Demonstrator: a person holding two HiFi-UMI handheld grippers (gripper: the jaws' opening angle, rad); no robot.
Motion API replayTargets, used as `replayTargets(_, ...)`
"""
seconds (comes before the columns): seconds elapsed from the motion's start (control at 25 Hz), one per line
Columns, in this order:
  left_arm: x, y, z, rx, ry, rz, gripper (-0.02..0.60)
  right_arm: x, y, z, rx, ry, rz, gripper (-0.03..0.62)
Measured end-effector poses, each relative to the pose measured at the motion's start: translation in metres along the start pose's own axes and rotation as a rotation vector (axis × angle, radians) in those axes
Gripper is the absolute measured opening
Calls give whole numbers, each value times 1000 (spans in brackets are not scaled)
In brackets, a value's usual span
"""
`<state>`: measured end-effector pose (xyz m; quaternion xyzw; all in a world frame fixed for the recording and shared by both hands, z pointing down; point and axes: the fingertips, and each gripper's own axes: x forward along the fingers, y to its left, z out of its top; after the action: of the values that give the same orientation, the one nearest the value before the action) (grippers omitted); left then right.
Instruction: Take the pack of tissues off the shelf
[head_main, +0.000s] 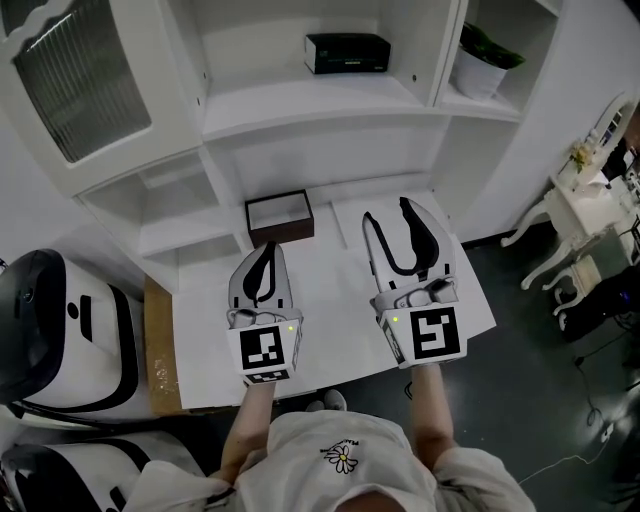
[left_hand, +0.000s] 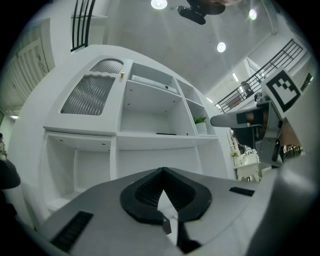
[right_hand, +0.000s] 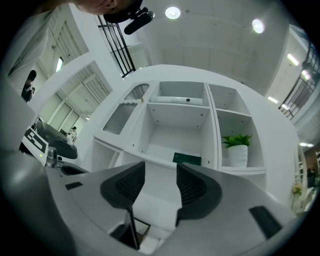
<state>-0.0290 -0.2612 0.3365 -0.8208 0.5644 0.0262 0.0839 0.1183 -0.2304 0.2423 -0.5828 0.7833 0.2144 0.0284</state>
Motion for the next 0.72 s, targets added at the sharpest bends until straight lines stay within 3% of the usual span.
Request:
replayTargets(0.2, 4, 4, 0, -1, 7, 4, -2, 18, 0, 26, -71, -75, 56, 271)
replayTargets(0.48, 13, 10, 6, -7, -17, 6, -2, 53, -17, 46, -218, -49, 74, 422)
replayTargets(0.72, 23, 12, 9, -4, -22, -3, -2, 93, -46, 64, -465, -10, 66, 438)
